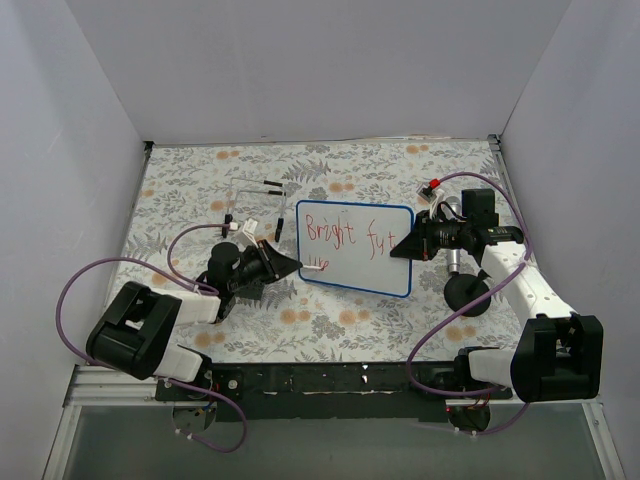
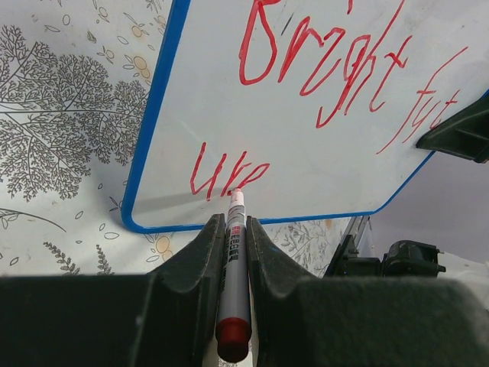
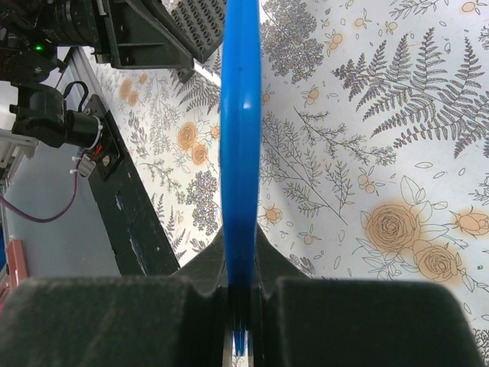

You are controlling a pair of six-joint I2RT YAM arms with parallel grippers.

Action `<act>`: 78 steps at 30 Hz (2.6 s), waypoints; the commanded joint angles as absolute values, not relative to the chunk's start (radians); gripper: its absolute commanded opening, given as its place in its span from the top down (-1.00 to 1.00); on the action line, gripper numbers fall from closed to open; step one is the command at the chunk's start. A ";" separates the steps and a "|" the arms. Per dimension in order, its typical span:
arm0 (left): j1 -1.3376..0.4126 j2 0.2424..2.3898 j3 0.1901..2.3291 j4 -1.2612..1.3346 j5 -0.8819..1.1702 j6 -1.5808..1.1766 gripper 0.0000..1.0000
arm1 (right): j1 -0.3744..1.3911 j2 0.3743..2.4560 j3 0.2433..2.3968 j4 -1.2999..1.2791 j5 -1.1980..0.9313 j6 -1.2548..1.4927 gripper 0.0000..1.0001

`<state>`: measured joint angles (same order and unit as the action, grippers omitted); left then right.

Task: Write a sentence on the whiteboard
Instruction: Write with the whiteboard marker without the cap on the whiteboard.

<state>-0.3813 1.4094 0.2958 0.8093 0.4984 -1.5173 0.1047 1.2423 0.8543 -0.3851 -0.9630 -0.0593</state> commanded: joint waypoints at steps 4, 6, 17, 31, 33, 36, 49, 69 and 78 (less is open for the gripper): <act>-0.374 1.443 0.298 0.796 0.524 -1.483 1.00 | 0.109 1.212 0.859 -0.360 -1.008 -0.072 0.97; -0.376 1.459 0.307 0.813 0.538 -1.494 1.00 | 0.107 1.213 0.861 -0.360 -1.006 -0.074 0.97; -0.383 1.490 0.337 0.899 0.584 -1.551 1.00 | 0.109 1.212 0.857 -0.360 -1.005 -0.072 0.97; -0.382 1.318 0.291 0.890 0.620 -1.592 1.00 | 0.109 1.206 0.854 -0.359 -1.003 -0.074 0.97; -0.379 1.275 0.287 0.836 0.620 -1.579 1.00 | 0.107 1.207 0.856 -0.359 -1.003 -0.075 0.97; -0.376 1.207 0.284 0.778 0.624 -1.562 1.00 | 0.109 1.210 0.856 -0.359 -1.006 -0.072 0.97; -0.397 1.198 0.253 0.773 0.635 -1.571 1.00 | 0.107 1.201 0.854 -0.357 -1.003 -0.072 0.97; -0.436 1.169 0.183 0.818 0.565 -1.592 1.00 | 0.107 1.210 0.850 -0.354 -1.006 -0.075 0.97; -0.479 1.177 0.212 0.811 0.529 -1.591 1.00 | 0.107 1.212 0.850 -0.351 -1.011 -0.074 0.97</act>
<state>-0.4545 1.1809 0.1894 0.7940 0.5591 -1.5963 0.1051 1.2358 0.8528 -0.3859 -0.9634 -0.0601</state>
